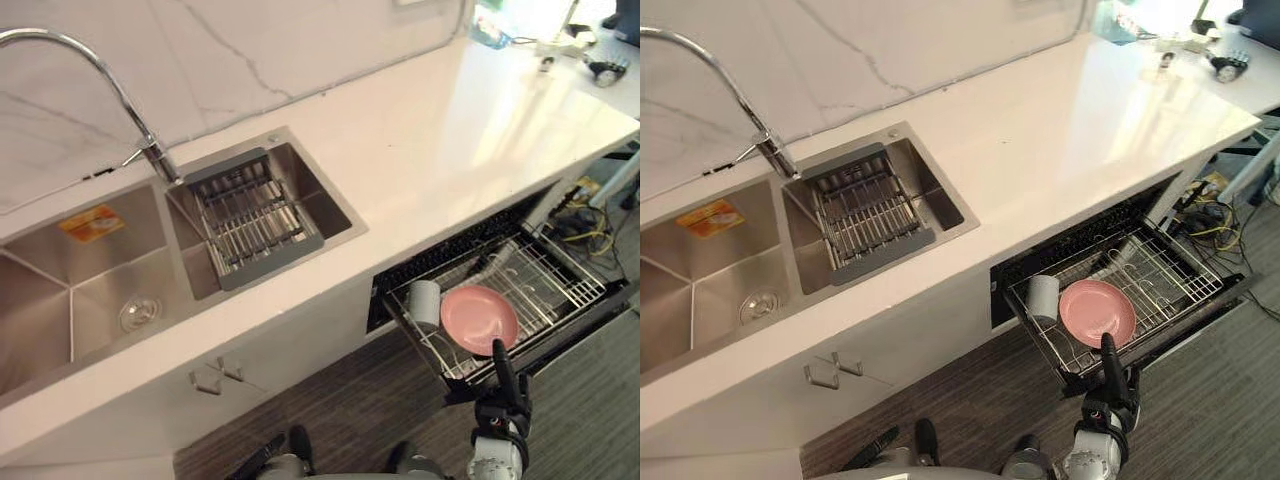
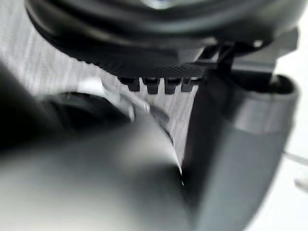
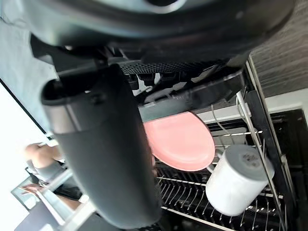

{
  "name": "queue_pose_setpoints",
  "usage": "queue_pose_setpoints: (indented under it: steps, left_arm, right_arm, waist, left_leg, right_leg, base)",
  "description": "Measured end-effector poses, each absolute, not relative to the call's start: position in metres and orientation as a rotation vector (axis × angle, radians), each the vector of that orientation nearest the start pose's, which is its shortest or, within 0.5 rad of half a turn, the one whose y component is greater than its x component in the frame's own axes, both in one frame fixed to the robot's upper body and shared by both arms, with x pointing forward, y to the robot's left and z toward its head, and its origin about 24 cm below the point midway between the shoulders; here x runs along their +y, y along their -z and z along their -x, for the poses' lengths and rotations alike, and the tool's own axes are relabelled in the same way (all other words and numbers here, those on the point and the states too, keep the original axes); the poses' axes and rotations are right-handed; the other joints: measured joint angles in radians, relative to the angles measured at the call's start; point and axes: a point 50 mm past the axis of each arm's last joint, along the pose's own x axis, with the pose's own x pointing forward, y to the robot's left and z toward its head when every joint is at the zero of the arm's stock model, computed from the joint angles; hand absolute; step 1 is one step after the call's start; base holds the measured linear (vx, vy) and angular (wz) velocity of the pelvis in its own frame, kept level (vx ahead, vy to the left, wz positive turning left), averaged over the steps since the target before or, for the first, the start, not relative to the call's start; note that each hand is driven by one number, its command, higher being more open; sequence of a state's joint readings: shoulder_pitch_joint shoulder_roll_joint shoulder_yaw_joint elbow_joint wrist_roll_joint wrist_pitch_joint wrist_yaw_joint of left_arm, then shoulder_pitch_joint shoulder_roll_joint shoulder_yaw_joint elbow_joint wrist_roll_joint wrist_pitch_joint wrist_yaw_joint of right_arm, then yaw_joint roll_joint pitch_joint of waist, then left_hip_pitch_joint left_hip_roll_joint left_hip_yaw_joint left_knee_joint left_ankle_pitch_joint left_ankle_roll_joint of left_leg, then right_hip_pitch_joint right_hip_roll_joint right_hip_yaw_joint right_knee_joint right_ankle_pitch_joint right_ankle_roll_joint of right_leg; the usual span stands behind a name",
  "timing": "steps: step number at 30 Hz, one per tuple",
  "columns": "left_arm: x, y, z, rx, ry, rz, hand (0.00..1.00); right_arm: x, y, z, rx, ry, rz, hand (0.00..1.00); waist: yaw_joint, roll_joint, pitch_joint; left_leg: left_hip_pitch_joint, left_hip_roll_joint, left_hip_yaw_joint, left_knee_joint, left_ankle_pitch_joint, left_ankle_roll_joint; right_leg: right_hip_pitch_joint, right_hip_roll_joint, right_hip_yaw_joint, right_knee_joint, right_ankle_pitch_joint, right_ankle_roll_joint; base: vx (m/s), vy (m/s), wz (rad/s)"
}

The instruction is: Walk over to the sink, pick up the cup, carry it to the dishwasher, place the cup inside the dishwasher, then close the dishwasher door

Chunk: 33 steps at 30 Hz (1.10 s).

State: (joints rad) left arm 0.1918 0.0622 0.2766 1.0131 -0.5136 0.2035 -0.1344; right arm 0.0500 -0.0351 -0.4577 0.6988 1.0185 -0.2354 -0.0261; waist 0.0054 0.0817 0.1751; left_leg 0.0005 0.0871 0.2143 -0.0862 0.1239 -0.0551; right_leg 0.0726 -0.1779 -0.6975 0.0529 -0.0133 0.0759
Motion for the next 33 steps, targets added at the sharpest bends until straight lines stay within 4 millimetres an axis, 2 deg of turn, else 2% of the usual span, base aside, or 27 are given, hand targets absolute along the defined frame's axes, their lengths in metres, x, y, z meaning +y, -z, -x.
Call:
queue_pose_setpoints:
  steps: [4, 7, 9, 13, 14, 16, 19, 21, 23, 26, 29, 30, 31, 32, 33]
  left_arm:
    - [0.196, 0.169, -0.043, 1.205, -0.470, 0.676, 1.00]
    - [0.197, 0.169, -0.044, 1.196, -0.456, 0.681, 1.00]
    - [0.196, 0.169, -0.045, 1.184, -0.441, 0.695, 1.00]
    - [0.194, 0.169, -0.045, 1.168, -0.431, 0.728, 1.00]
    - [0.194, 0.168, -0.045, 1.165, -0.430, 0.730, 1.00]
    - [0.195, 0.168, -0.044, 1.156, -0.429, 0.744, 1.00]
    - [0.196, 0.167, -0.045, 1.138, -0.414, 0.759, 1.00]
    - [0.198, 0.167, -0.045, 1.121, -0.415, 0.771, 1.00]
    - [0.199, 0.166, -0.047, 1.110, -0.408, 0.775, 1.00]
    - [0.199, 0.166, -0.048, 1.113, -0.407, 0.802, 1.00]
    - [0.205, 0.165, -0.050, 1.098, -0.408, 0.794, 1.00]
    - [0.209, 0.164, -0.051, 1.084, -0.411, 0.778, 1.00]
    - [0.211, 0.163, -0.051, 1.076, -0.407, 0.771, 1.00]
    - [0.213, 0.161, -0.055, 1.046, -0.391, 0.760, 1.00]
    - [0.213, 0.160, -0.058, 1.036, -0.378, 0.757, 1.00]
  right_arm:
    - [-0.274, 0.097, -0.166, 0.268, 0.913, -0.954, 1.00]
    - [-0.277, 0.087, -0.193, 0.271, 0.887, -0.955, 1.00]
    - [-0.286, 0.076, -0.211, 0.250, 0.875, -0.945, 1.00]
    - [-0.292, 0.049, -0.245, 0.183, 0.765, -0.949, 1.00]
    - [-0.292, 0.046, -0.249, 0.171, 0.745, -0.951, 1.00]
    - [-0.290, 0.029, -0.268, 0.114, 0.673, -0.963, 1.00]
    - [-0.285, 0.010, -0.288, 0.047, 0.581, -0.966, 1.00]
    - [-0.279, 0.004, -0.292, 0.000, 0.460, -0.933, 1.00]
    - [-0.273, 0.001, -0.292, 0.006, 0.400, -0.884, 1.00]
    - [-0.260, 0.007, -0.280, 0.057, 0.311, -0.789, 1.00]
    - [-0.243, 0.047, -0.244, 0.241, 0.264, -0.654, 1.00]
    - [-0.233, 0.072, -0.222, 0.357, 0.281, -0.639, 1.00]
    - [-0.228, 0.085, -0.206, 0.423, 0.296, -0.628, 1.00]
    - [-0.220, 0.111, -0.170, 0.562, 0.338, -0.611, 1.00]
    - [-0.217, 0.120, -0.156, 0.617, 0.351, -0.595, 1.00]
  waist:
    - [0.006, 0.000, 0.000]
    - [0.020, 0.005, 0.003]
    - [0.057, 0.026, 0.014]
    - [0.081, 0.072, 0.040]
    - [0.086, 0.077, 0.045]
    - [0.092, 0.089, 0.073]
    - [0.103, 0.085, 0.092]
    - [0.105, 0.077, 0.099]
    - [0.103, 0.076, 0.110]
    - [0.101, 0.062, 0.119]
    - [0.100, 0.027, 0.121]
    - [0.100, 0.002, 0.118]
    - [0.096, -0.013, 0.115]
    - [0.082, -0.047, 0.113]
    - [0.076, -0.060, 0.112]
  left_leg:
    - [-0.009, -0.022, -0.027, 0.001, 0.012, 0.002]
    - [-0.022, -0.033, -0.057, 0.002, 0.037, 0.000]
    - [-0.032, -0.034, -0.087, 0.006, 0.048, 0.002]
    - [-0.088, -0.036, -0.126, 0.032, 0.053, 0.000]
    - [-0.095, -0.037, -0.129, 0.036, 0.052, -0.001]
    - [-0.114, -0.040, -0.141, 0.039, 0.051, -0.002]
    - [-0.131, -0.042, -0.148, 0.024, 0.067, 0.013]
    - [-0.130, -0.045, -0.143, 0.001, 0.077, 0.019]
    - [-0.128, -0.047, -0.134, 0.001, 0.075, 0.020]
    - [-0.118, -0.045, -0.119, 0.001, 0.064, 0.019]
    - [-0.099, -0.057, -0.117, 0.003, 0.045, 0.021]
    - [-0.087, -0.064, -0.106, 0.006, 0.033, 0.027]
    - [-0.082, -0.071, -0.093, 0.009, 0.031, 0.026]
    - [-0.060, -0.094, -0.106, 0.009, 0.014, 0.024]
    - [-0.052, -0.100, -0.114, 0.008, 0.014, 0.029]
  right_leg:
    - [0.014, -0.017, -0.032, 0.001, 0.001, 0.008]
    - [0.014, -0.032, -0.063, 0.023, -0.006, 0.012]
    - [0.005, -0.048, -0.086, 0.063, -0.038, 0.014]
    - [-0.048, -0.071, -0.101, 0.134, -0.061, 0.001]
    - [-0.055, -0.075, -0.102, 0.144, -0.064, -0.001]
    - [-0.084, -0.096, -0.103, 0.199, -0.078, 0.004]
    - [-0.127, -0.123, -0.099, 0.267, -0.107, -0.002]
    - [-0.157, -0.144, -0.089, 0.316, -0.133, -0.007]
    - [-0.163, -0.145, -0.080, 0.326, -0.141, -0.009]
    - [-0.160, -0.146, -0.070, 0.333, -0.161, -0.013]
    - [-0.144, -0.162, -0.065, 0.354, -0.188, 0.012]
    - [-0.128, -0.174, -0.068, 0.360, -0.198, 0.030]
    - [-0.120, -0.188, -0.074, 0.374, -0.206, 0.045]
    - [-0.133, -0.222, 0.022, 0.476, -0.199, 0.055]
    - [-0.147, -0.227, 0.076, 0.510, -0.194, 0.058]
  base:
    - [0.03, 0.029, 0.26]
    - [-0.09, 0.050, 0.36]
    - [-0.13, 0.042, 0.33]
    - [-0.14, 0.030, 0.20]
    - [-0.14, 0.025, 0.10]
    - [-0.11, 0.000, 0.12]
    - [-0.06, -0.052, 0.07]
    - [-0.04, -0.122, -0.04]
    - [-0.02, -0.066, -0.11]
    - [0.02, -0.085, -0.07]
    - [0.12, -0.072, 0.08]
    - [0.16, -0.057, 0.14]
    - [0.20, -0.032, 0.40]
    - [0.18, 0.007, 0.46]
    - [0.26, 0.031, 0.59]
